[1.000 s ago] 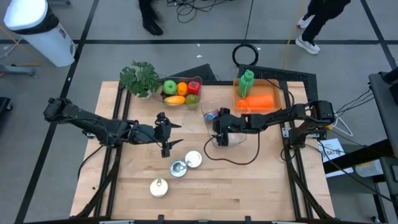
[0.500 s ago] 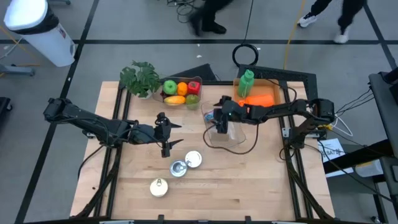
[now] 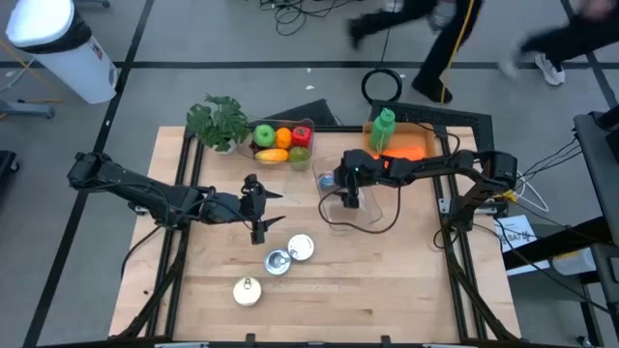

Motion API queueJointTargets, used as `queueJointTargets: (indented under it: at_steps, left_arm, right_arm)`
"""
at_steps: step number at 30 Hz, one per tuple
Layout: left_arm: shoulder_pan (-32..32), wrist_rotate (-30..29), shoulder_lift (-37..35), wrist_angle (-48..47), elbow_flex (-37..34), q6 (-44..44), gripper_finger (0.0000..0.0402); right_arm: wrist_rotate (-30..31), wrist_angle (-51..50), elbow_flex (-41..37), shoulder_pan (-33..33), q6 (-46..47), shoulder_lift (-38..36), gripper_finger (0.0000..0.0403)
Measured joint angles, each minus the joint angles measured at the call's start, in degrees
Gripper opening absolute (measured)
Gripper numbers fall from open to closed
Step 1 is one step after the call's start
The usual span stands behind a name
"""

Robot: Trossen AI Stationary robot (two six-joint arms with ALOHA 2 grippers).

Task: Pick & Place Food Item
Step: Put the top blue tuna can into the bottom transparent bin

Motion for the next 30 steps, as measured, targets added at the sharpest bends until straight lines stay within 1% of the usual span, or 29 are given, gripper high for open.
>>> queueJointTargets:
  at_steps: [3, 5, 8, 9, 10, 14, 17, 19, 23, 24, 25, 28, 30]
  left_arm:
    - [0.1, 0.1, 0.0, 0.0, 0.0, 0.0, 0.0274]
    - [0.2, 0.4, 0.0, -0.1, 0.0, -0.1, 0.0273]
    - [0.3, 1.0, 0.0, -0.2, 0.0, -0.3, 0.0274]
    - [0.3, 1.0, 0.0, -0.3, 0.0, -0.3, 0.0273]
    - [0.3, 1.1, 0.0, -0.3, 0.0, -0.5, 0.0274]
    - [0.3, 1.2, 0.0, -0.5, 0.0, -1.1, 0.0274]
    - [0.3, 1.2, 0.0, -0.8, 0.0, -1.1, 0.0274]
    - [0.3, 1.2, 0.0, -0.8, 0.0, -1.1, 0.0274]
    - [0.3, 1.2, 0.0, -0.8, 0.0, -1.2, 0.0274]
    - [0.3, 1.2, 0.0, -0.8, 0.0, -1.2, 0.0273]
    - [0.3, 1.2, 0.0, -0.8, 0.0, -1.2, 0.0274]
    - [0.3, 1.1, 0.0, -0.7, 0.0, -1.2, 0.0273]
    - [0.3, 1.2, 0.0, -0.7, 0.0, -1.3, 0.0274]
  right_arm:
    - [-0.1, 0.4, 0.0, 0.1, 0.6, 0.0, 0.029]
    - [-0.1, 0.5, 0.0, 0.1, 1.3, 0.0, 0.0253]
    - [0.1, 0.2, 0.0, 0.4, -0.1, 0.0, 0.0191]
    - [0.9, 0.2, 0.0, 0.6, -1.5, 0.0, 0.0182]
    - [2.5, 0.1, 0.0, 1.1, -2.9, 0.0, 0.0181]
    - [13.1, -0.2, -0.1, 4.0, -12.4, 0.0, 0.0181]
    - [19.1, 0.0, -0.1, 6.5, -20.9, 0.0, 0.0181]
    - [19.9, 0.0, -0.1, 7.8, -24.4, 0.0, 0.0181]
    - [20.0, 0.1, -0.1, 9.6, -25.0, 0.0, 0.0182]
    - [20.1, 0.3, -0.1, 9.8, -24.5, 0.0, 0.0191]
    - [20.6, 0.6, -0.1, 9.9, -23.9, 0.0, 0.0212]
    - [21.2, 2.1, -0.1, 9.9, -21.5, 0.0, 0.029]
    - [21.3, 2.1, -0.1, 9.7, -19.8, 0.0, 0.0334]
